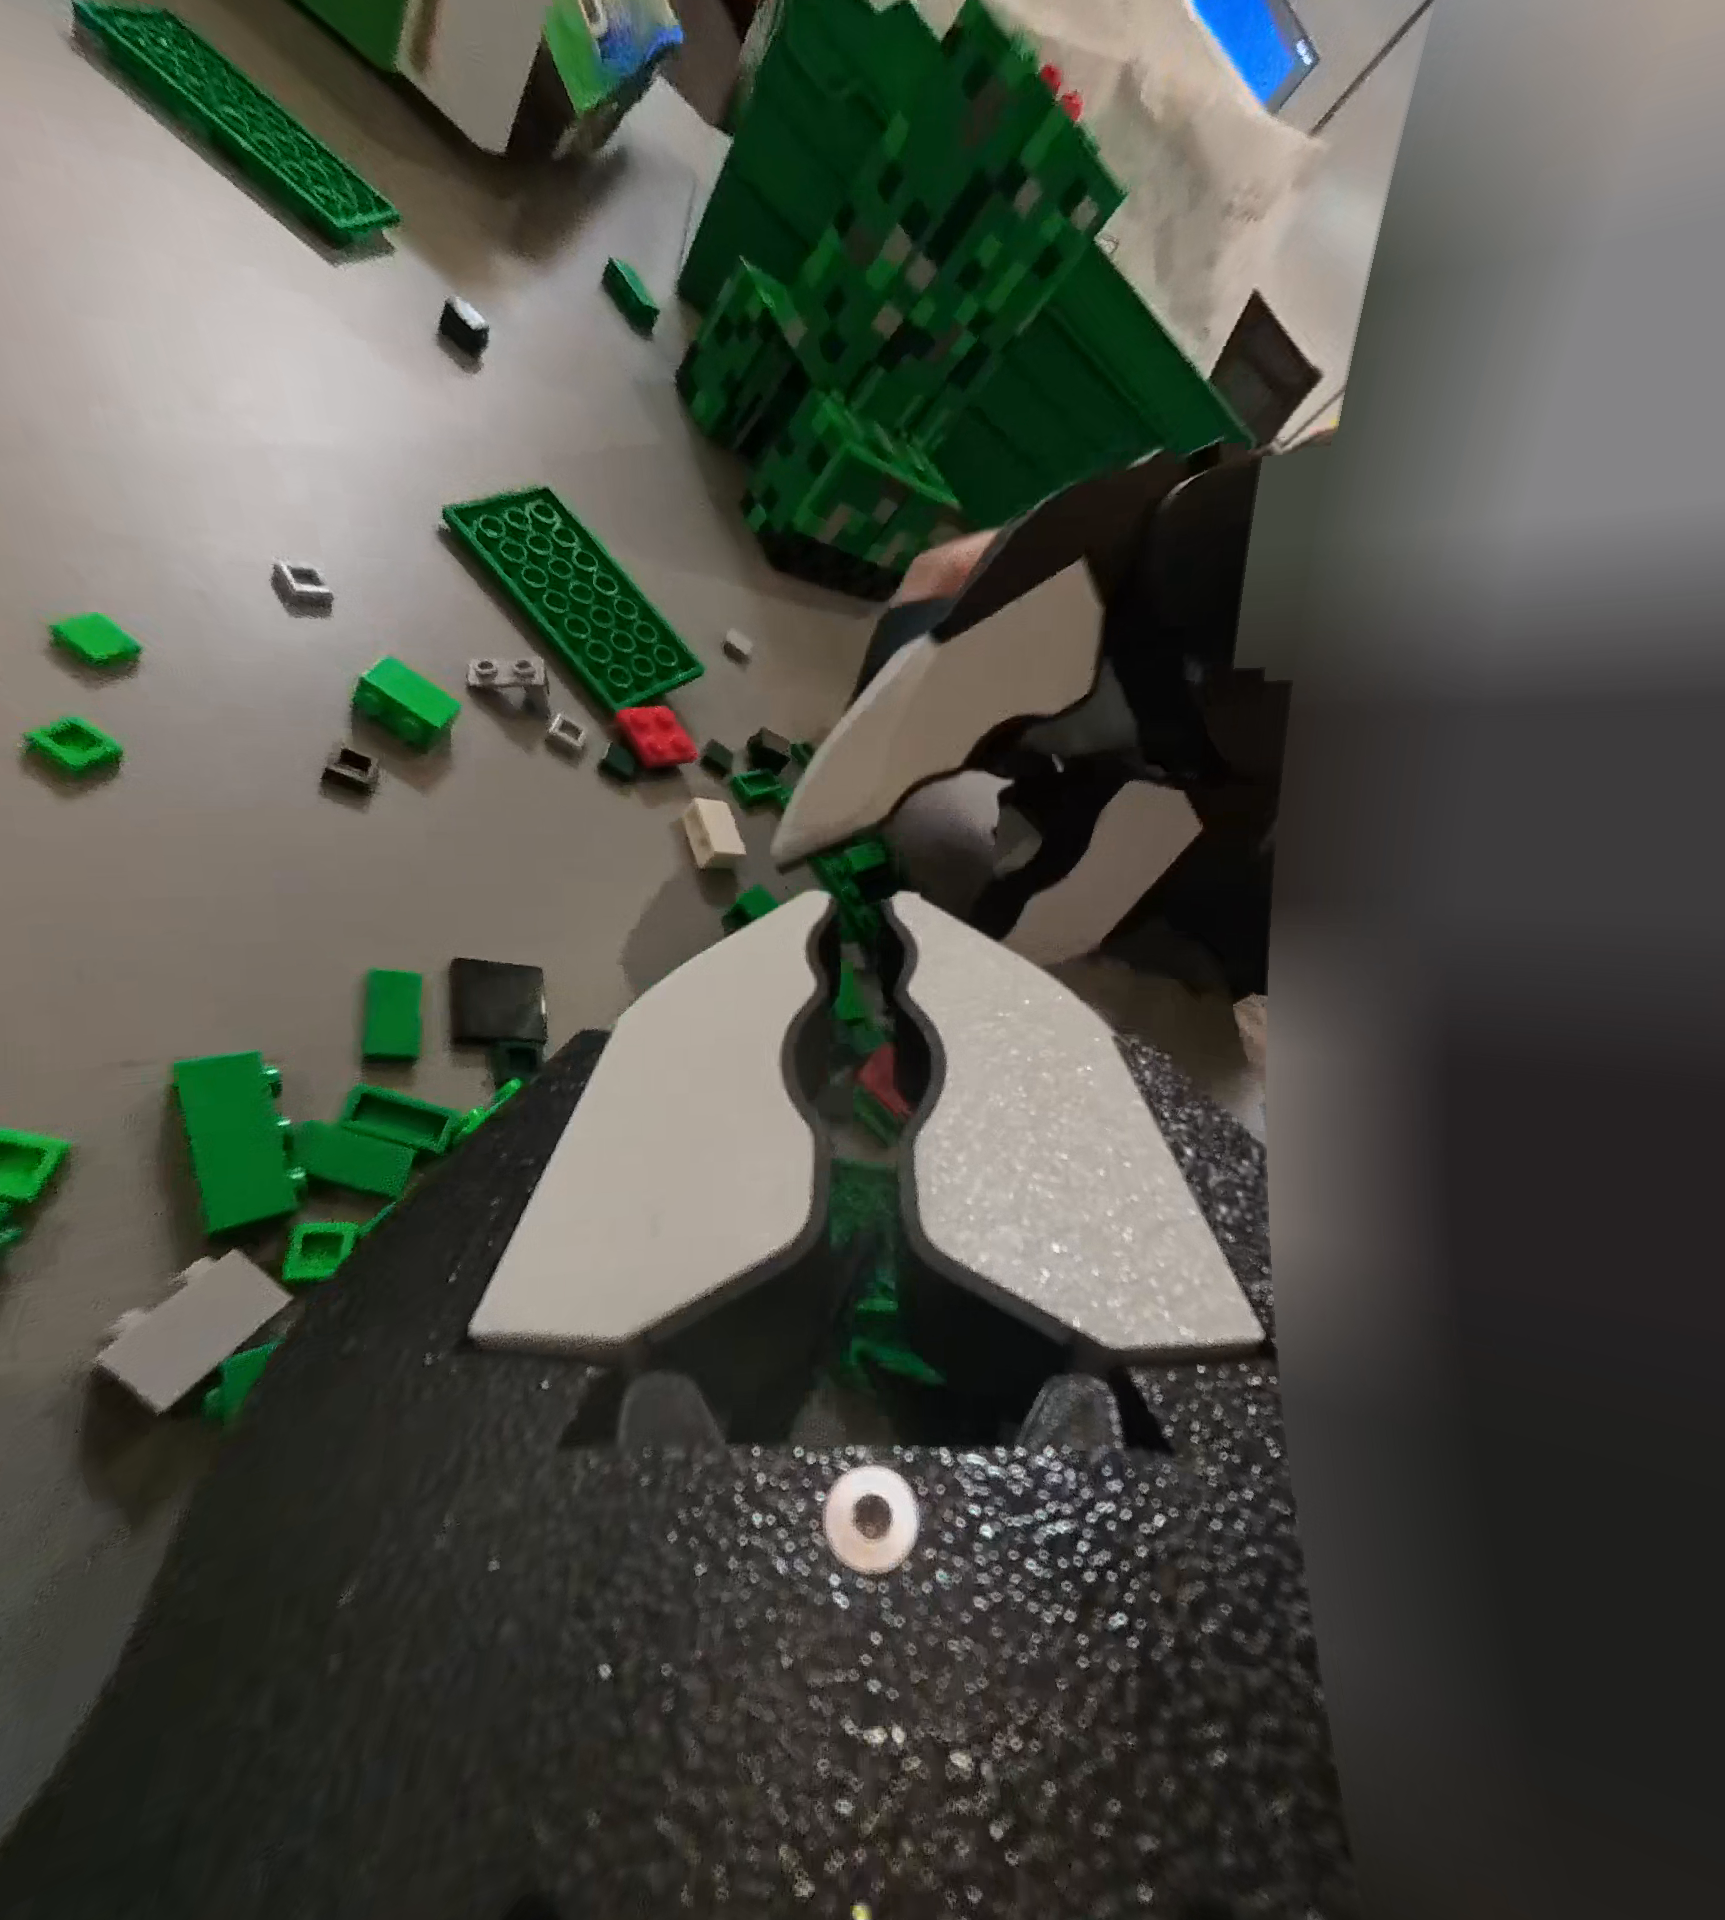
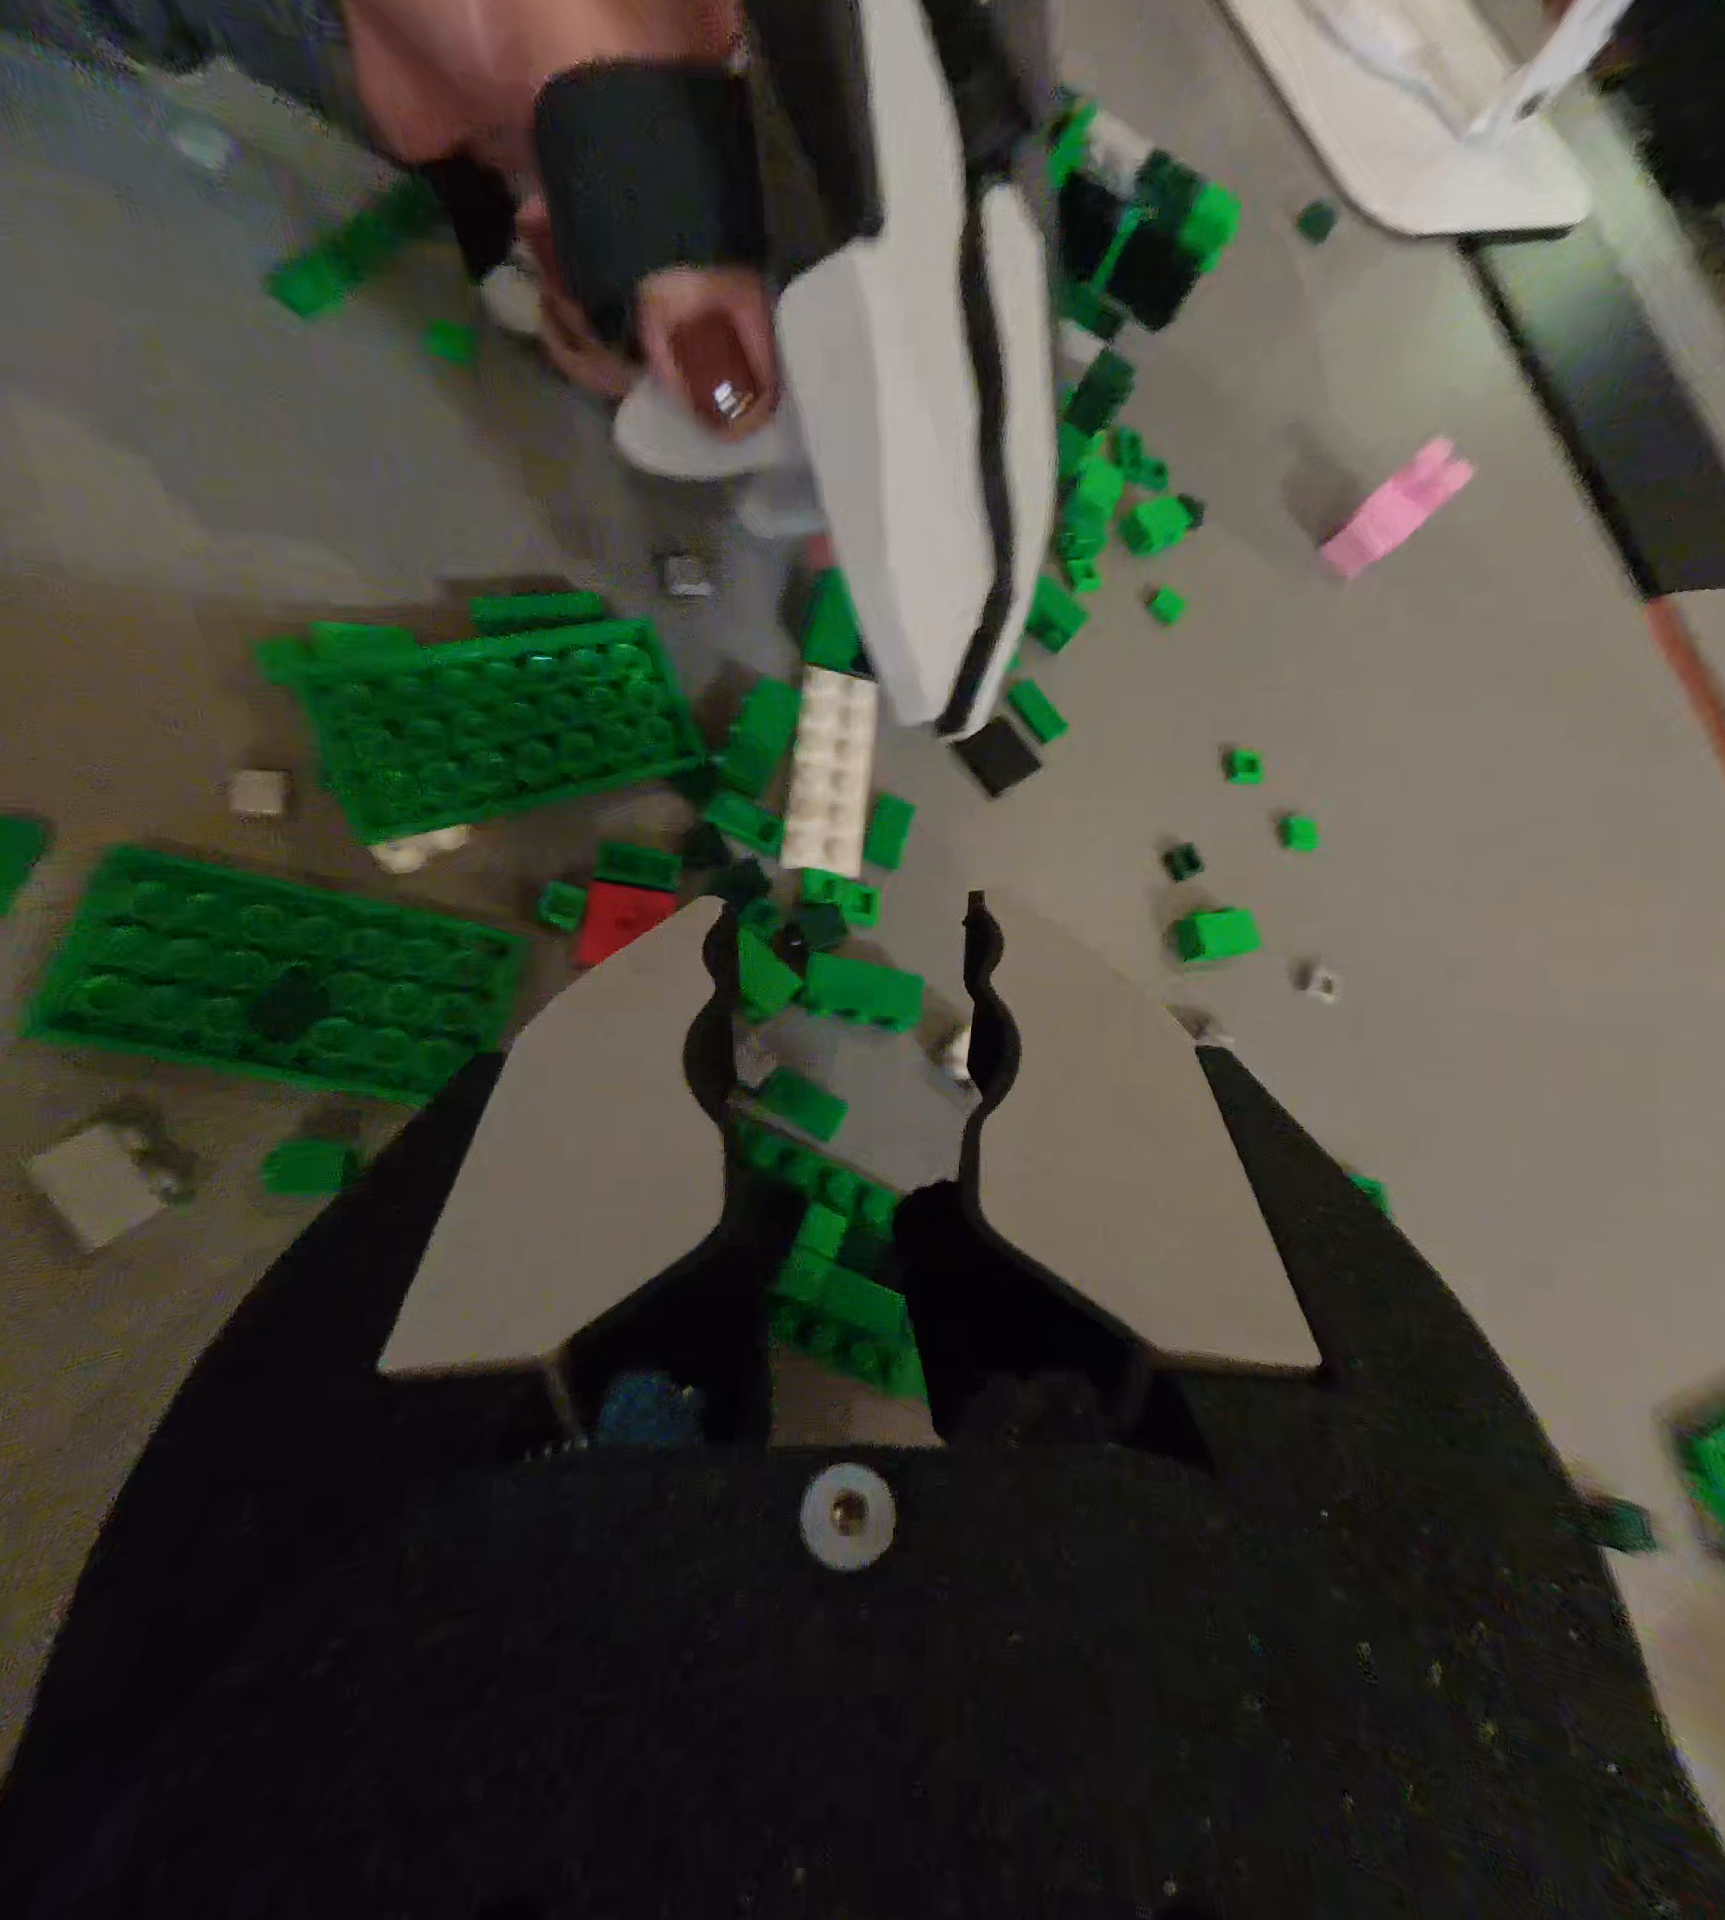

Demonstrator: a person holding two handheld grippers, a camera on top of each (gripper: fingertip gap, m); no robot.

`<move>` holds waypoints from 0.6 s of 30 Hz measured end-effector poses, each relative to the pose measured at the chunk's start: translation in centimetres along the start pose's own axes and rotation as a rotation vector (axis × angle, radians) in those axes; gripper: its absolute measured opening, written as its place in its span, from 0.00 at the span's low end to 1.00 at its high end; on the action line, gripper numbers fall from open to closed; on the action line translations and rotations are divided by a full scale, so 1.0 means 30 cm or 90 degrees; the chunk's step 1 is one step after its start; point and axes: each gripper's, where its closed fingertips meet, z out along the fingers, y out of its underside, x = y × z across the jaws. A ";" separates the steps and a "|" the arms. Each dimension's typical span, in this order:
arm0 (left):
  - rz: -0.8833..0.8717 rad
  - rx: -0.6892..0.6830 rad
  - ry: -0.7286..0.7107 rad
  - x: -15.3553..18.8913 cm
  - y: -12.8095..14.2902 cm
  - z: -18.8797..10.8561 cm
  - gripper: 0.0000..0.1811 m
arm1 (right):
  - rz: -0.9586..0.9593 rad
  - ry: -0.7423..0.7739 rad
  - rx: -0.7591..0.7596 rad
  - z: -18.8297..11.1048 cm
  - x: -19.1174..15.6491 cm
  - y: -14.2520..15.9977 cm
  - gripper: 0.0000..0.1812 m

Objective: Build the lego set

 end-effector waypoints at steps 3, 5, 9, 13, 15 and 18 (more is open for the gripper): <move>0.035 0.017 -0.047 0.003 -0.048 -0.074 0.05 | 0.081 -0.184 0.025 -0.024 -0.123 -0.037 0.29; 0.060 0.038 -0.089 0.019 -0.068 -0.127 0.08 | 0.057 -0.217 0.056 -0.036 -0.161 -0.076 0.33; 0.066 0.069 -0.124 0.074 -0.016 -0.172 0.13 | -0.161 -0.128 -0.012 0.015 -0.223 -0.066 0.28; 0.050 0.079 -0.125 0.085 0.037 -0.192 0.13 | -0.318 -0.033 -0.046 0.048 -0.235 -0.081 0.19; 0.041 0.089 -0.110 0.087 0.039 -0.195 0.13 | -0.353 0.016 -0.068 0.062 -0.213 -0.077 0.10; 0.049 0.081 -0.097 0.091 0.043 -0.189 0.14 | -0.357 0.068 -0.061 0.065 -0.174 -0.082 0.05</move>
